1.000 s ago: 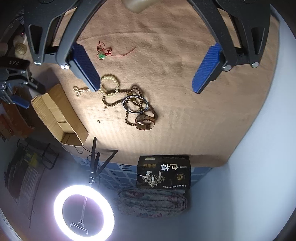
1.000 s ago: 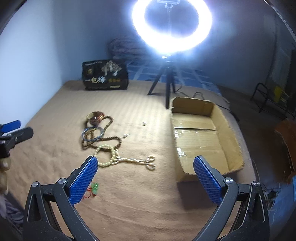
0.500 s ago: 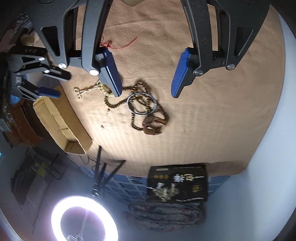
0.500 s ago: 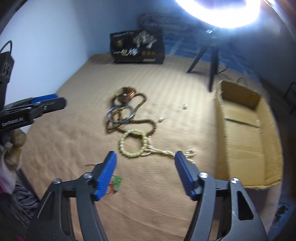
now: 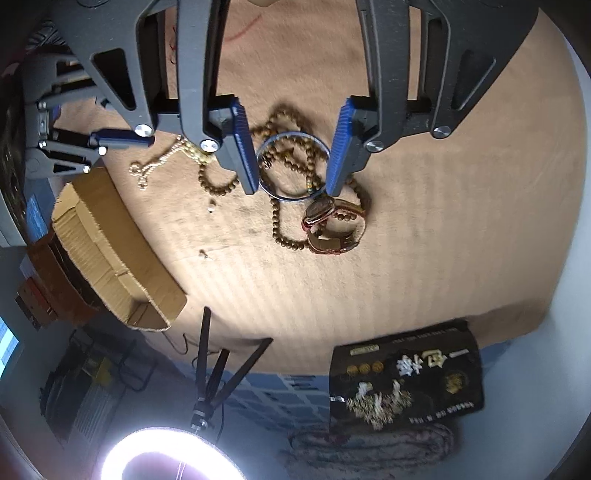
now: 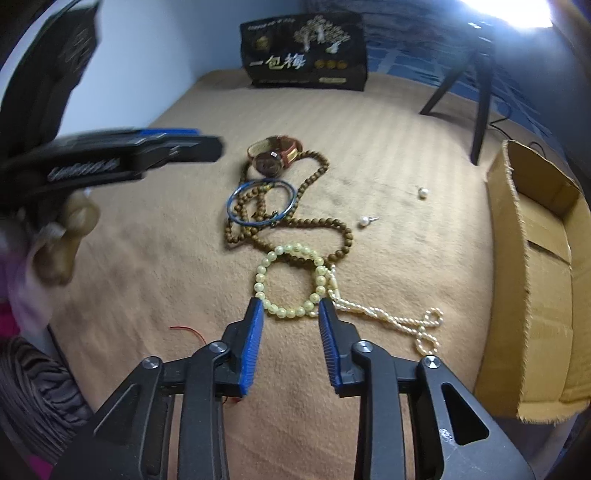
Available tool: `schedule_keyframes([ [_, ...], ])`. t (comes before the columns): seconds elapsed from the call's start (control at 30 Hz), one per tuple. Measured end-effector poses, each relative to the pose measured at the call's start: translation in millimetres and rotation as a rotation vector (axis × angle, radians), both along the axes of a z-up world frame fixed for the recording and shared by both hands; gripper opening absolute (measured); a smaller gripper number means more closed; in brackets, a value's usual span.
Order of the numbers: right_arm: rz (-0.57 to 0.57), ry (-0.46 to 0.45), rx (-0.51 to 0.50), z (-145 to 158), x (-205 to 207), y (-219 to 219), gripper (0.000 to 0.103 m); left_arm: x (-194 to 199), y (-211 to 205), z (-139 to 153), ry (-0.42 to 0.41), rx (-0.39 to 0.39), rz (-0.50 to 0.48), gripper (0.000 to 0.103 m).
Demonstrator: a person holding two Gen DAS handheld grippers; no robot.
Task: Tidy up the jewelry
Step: 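Grasp the red-strap watch with the left tool while the right tool grasps the pale bead bracelet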
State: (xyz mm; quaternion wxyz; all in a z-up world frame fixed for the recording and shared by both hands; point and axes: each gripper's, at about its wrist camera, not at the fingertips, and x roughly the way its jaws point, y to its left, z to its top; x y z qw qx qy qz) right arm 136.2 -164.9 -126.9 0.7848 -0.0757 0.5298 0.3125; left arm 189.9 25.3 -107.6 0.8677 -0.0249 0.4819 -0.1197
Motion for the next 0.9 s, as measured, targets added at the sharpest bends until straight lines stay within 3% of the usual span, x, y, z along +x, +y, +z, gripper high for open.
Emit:
schedule_keyframes([
  [0.4, -0.011, 0.03, -0.038, -18.3, 25.8, 7.3, 0.018, 32.9, 2.3, -29.3, 0.038, 0.007, -0.007, 0.034],
  [0.9, -0.014, 0.038, -0.081, -31.2, 37.1, 16.0, 0.017, 50.3, -9.3, -44.9, 0.041, 0.06, -0.045, 0.034],
])
